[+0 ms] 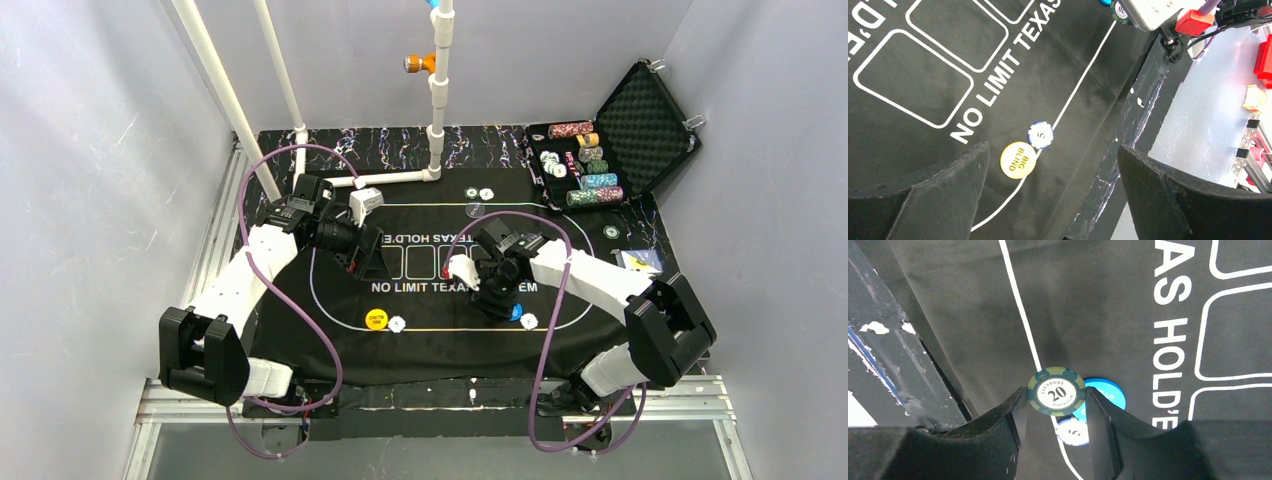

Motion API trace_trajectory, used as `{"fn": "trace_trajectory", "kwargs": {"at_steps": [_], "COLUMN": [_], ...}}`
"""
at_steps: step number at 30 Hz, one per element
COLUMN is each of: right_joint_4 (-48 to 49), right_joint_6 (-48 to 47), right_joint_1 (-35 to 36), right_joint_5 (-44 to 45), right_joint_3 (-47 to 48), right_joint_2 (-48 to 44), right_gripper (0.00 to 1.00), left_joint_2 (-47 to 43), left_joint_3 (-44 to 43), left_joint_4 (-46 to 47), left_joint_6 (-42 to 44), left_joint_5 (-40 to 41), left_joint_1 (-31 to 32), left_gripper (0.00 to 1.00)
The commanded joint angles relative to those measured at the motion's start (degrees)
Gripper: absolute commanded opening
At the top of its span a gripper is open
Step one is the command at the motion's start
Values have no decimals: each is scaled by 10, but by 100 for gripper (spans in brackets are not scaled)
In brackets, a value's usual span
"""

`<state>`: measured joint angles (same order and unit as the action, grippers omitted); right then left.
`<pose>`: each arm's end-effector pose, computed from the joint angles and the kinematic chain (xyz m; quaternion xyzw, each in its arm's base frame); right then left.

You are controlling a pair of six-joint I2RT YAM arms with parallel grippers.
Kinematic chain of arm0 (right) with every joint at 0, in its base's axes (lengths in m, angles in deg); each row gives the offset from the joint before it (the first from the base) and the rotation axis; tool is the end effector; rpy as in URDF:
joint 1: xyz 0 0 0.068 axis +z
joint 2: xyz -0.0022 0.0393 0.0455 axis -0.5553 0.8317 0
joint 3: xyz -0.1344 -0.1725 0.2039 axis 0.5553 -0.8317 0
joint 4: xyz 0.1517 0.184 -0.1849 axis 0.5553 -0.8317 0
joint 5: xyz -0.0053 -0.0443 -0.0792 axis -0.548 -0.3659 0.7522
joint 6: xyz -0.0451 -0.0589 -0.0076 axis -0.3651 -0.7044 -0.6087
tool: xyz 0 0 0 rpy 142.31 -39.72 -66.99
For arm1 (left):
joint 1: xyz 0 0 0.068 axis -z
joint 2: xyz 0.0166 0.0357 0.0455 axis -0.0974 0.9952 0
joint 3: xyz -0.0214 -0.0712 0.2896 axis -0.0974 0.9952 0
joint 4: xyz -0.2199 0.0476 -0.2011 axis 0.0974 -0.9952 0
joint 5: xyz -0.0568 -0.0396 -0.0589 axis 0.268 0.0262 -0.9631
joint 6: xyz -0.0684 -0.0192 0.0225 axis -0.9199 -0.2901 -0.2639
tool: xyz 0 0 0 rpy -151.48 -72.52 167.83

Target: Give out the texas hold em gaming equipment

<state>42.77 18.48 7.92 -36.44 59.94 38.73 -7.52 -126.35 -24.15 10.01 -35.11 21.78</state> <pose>0.2146 0.2110 0.1826 -0.6321 0.7542 0.1259 0.1257 0.2900 -0.1315 0.2864 0.3535 0.8095 -0.3788 0.2761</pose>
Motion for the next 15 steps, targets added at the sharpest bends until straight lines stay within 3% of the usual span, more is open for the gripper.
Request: {"fn": "trace_trajectory", "kwargs": {"at_steps": [1,15], "right_joint_4": [15,8], "right_joint_6": [2,-2], "right_joint_1": [16,44], "right_joint_5": [9,31], "right_joint_3": [-4,-22], "right_joint_2": [7,26], "right_gripper": [41,43], "left_joint_2": [-16,-14], "left_joint_3": [-12,-11], "left_joint_4": [-15,-15], "left_joint_6": [0,3], "left_joint_5": [-18,-13], "left_joint_1": [-4,-5], "left_gripper": [99,99]}}
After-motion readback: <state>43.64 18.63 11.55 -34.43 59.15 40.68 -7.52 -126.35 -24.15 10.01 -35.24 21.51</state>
